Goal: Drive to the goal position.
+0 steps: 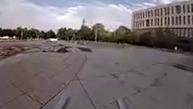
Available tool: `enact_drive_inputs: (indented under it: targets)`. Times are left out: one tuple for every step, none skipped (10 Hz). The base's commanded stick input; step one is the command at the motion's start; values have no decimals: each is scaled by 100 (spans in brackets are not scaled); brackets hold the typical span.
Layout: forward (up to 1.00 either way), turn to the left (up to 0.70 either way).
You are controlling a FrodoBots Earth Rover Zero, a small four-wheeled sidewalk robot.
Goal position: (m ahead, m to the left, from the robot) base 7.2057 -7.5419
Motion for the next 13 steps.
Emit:
enact_drive_inputs:
  targets:
    - [70, -14]
    - [70, -14]
    - [70, -14]
    - [70, -14]
    - [70, -14]
    - [70, -14]
    - [70, -14]
    - [70, -14]
    - [70, -14]
    - [70, -14]
    - [70, -14]
    - [70, -14]
    - [70, -14]
